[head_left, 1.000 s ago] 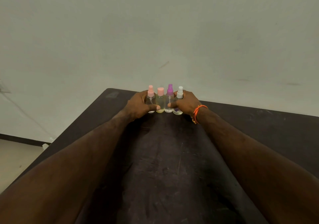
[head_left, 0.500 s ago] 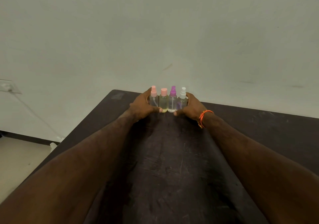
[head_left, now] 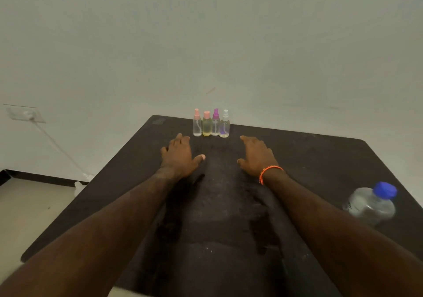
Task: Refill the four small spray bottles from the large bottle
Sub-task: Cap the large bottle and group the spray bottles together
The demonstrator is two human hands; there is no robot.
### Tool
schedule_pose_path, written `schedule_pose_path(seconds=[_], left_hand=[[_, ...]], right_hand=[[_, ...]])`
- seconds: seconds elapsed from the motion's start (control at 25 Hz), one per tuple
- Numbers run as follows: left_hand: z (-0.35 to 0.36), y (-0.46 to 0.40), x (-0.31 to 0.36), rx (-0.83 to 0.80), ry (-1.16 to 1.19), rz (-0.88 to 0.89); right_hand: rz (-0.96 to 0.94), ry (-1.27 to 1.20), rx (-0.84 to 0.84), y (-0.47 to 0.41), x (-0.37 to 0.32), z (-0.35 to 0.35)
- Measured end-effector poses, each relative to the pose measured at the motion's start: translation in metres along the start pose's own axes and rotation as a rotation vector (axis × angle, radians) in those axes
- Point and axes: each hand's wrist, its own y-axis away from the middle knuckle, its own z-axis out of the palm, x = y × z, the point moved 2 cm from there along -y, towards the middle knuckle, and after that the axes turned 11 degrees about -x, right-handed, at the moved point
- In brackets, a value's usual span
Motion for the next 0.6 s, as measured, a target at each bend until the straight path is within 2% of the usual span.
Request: schedule_pose_path(seconds=[0.12, 0.28, 0.48, 0.6], left_hand=[[0.004, 0.051, 0.026, -0.073, -0.101, 0.115], [0.020, 0.116, 0.067, -0.059, -0.191, 0.276], [0.045, 0.165, 0.110, -0.070, -0.243, 0.451], [0.053, 0.174, 0.131, -0.072, -0.243, 0.533]], right_hand=[[-0.047, 0.081, 0.054, 0.068, -0.003, -0.005], [-0.084, 0.103, 0.121, 0.147, 0.013, -0.004], [-0.081, 0.090, 0.097, 0.205, 0.035, 0.003], [-0.128, 0.088, 0.220, 0.234, 0.042, -0.004]])
